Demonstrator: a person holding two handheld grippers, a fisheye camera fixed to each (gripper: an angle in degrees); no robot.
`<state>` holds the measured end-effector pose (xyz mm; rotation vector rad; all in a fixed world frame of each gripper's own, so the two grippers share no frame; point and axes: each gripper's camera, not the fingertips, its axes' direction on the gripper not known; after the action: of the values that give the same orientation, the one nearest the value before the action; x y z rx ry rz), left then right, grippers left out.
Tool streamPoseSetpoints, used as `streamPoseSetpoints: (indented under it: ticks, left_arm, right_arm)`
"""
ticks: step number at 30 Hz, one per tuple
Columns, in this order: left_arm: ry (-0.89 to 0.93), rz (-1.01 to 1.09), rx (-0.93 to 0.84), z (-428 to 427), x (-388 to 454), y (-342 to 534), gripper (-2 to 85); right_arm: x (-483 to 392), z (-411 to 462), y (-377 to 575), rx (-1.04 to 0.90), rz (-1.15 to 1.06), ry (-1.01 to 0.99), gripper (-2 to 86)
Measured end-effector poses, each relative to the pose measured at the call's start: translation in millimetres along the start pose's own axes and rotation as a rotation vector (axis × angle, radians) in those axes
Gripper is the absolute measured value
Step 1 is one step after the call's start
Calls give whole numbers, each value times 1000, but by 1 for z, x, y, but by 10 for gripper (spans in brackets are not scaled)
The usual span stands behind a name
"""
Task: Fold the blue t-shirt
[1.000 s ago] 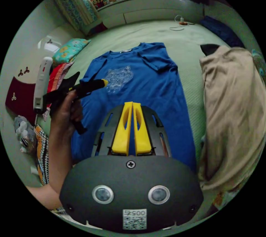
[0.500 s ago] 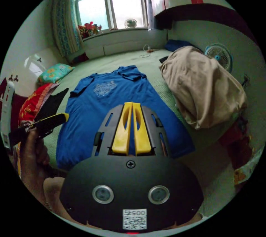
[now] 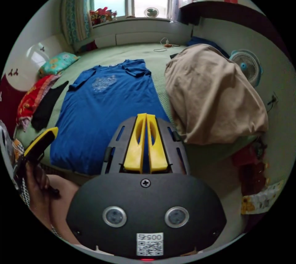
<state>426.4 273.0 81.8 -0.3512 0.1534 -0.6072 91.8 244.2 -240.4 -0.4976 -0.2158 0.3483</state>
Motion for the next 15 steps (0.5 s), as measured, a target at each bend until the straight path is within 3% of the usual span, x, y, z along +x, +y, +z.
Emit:
streamPoseSetpoints:
  ticks: [8,15]
  left_arm:
    - [-77,47,-82,-24,25,57,-6]
    - [-85,31,-110,-37,42,90,-6]
  right_arm:
    - [-6,-26,41,-31,-54,226,-12]
    - [0,-21,79,11,-48,52,-12]
